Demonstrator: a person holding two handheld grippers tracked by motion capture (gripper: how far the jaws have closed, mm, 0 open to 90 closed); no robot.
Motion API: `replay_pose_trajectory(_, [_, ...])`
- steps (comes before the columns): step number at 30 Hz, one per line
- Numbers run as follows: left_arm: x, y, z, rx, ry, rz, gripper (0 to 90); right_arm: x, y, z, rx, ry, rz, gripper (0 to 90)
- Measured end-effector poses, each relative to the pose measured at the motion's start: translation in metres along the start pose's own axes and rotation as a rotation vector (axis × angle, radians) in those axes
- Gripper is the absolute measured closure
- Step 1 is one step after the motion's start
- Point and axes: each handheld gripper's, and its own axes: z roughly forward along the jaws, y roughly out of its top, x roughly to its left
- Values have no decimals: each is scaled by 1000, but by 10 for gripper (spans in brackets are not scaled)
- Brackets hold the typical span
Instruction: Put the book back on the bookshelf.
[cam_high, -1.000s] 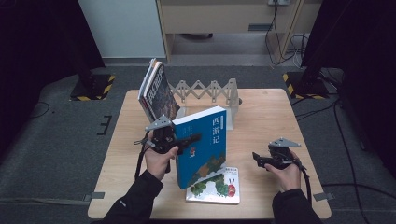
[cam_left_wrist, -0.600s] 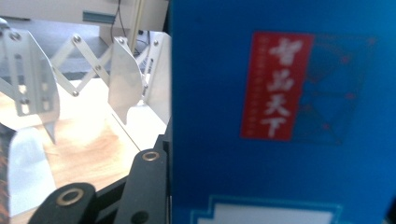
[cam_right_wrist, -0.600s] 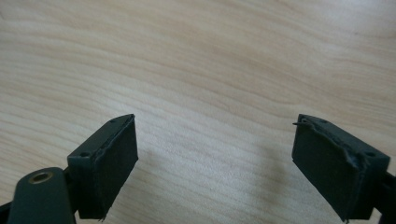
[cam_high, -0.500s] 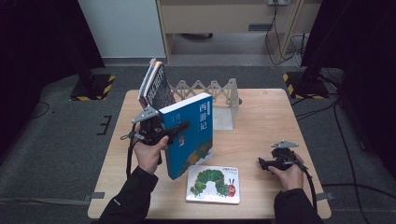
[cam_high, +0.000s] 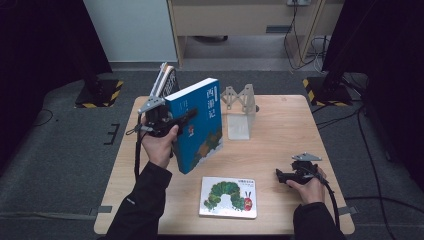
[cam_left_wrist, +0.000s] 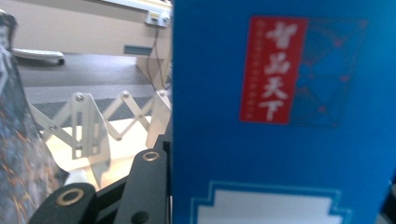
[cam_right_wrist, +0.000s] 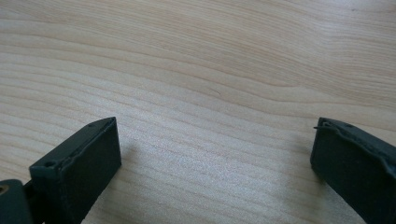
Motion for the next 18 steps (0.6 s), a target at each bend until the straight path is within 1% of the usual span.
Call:
replay_pose_trajectory(4, [2, 8, 10, -8, 34, 7, 612, 0, 0, 0, 4, 3, -2, 11])
replay_pose_trajectory(7, [2, 17, 19, -23, 69, 30, 612, -1, 0, 0, 3, 5, -2, 11])
replay_pose_trajectory(9, [3, 22, 24, -29, 81, 39, 613, -1, 0, 0, 3, 5, -3, 10])
replay_pose_trajectory(13, [8, 31, 32, -47, 98, 26, 613, -1, 0, 0, 3, 5, -3, 10])
replay_pose_trajectory(16, [11, 34, 40, -60, 112, 18, 612, -1, 0, 0, 3, 5, -4, 10])
replay_pose_trajectory(17, [13, 35, 44, -60, 121, 22, 613, -1, 0, 0, 3, 4, -4, 10])
replay_pose_trajectory(18, [15, 36, 47, -60, 122, 17, 612, -1, 0, 0, 3, 4, -3, 10])
